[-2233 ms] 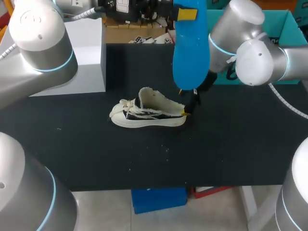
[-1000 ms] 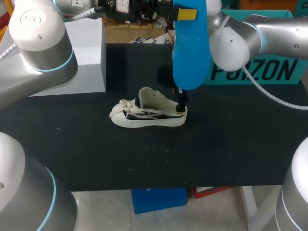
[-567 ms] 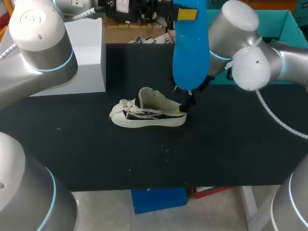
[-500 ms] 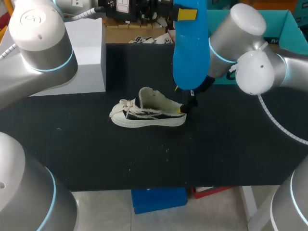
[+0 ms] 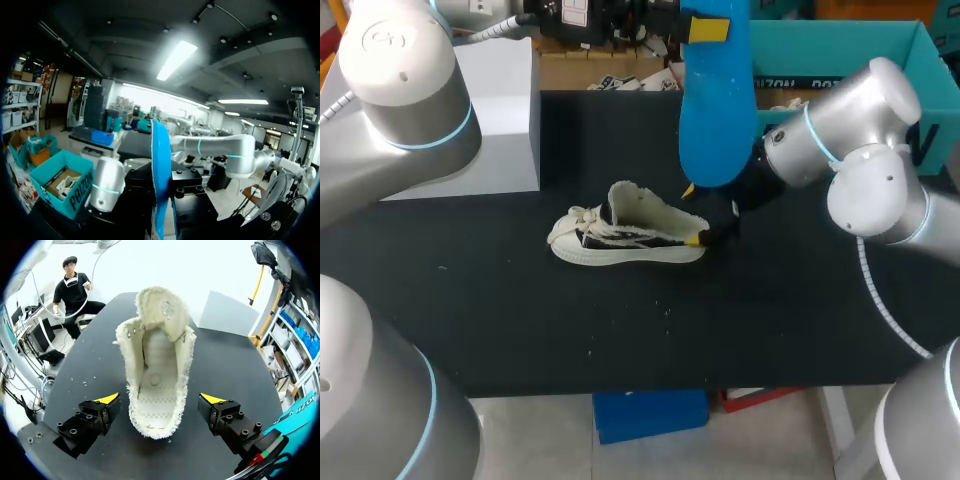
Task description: Take the shoe out of the shoebox, open the shoe tongue, remove and reinsert the insole, then place the shoe into the shoebox
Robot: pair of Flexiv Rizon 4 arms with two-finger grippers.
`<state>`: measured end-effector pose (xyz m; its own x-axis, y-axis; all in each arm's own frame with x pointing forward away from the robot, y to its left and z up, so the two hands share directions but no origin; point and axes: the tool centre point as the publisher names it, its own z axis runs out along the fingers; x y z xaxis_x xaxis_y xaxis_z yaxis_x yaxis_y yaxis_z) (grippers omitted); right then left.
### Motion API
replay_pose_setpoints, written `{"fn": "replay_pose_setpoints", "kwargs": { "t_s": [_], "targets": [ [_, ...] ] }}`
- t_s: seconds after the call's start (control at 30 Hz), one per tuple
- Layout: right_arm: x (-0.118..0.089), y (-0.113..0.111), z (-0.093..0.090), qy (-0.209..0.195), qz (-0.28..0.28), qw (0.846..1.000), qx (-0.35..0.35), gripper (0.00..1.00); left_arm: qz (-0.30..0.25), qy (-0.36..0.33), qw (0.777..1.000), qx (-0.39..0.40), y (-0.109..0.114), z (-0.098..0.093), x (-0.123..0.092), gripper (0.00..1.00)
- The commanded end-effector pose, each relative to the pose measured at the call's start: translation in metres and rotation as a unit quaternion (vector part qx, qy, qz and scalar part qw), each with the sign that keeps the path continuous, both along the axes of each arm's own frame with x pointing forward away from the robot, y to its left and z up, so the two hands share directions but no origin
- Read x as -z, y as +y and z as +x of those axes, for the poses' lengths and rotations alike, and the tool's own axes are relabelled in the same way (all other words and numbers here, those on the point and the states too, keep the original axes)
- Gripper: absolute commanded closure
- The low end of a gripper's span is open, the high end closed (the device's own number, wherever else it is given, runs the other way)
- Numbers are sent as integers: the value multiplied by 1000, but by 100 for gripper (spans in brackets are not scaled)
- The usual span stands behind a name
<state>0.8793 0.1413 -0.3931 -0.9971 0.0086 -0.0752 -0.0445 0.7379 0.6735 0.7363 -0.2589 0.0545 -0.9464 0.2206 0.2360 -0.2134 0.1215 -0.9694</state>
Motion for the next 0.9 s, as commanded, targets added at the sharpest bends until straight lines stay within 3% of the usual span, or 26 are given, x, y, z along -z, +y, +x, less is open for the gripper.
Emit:
{"fn": "replay_pose_setpoints", "kwargs": {
  "t_s": [0.03, 0.5, 0.9],
  "targets": [
    [11, 5, 0, 1, 59, 998, -2, 0, -1, -1, 1000, -2, -2, -1, 1, 100],
    [21, 12, 0, -1, 104, 995, -6, 0, -1, -1, 1000, -2, -2, -1, 1, 100],
    [25, 15, -1, 6, 111, 994, -8, 0, -1, -1, 1000, -2, -2, -1, 1, 100]
  ]
}}
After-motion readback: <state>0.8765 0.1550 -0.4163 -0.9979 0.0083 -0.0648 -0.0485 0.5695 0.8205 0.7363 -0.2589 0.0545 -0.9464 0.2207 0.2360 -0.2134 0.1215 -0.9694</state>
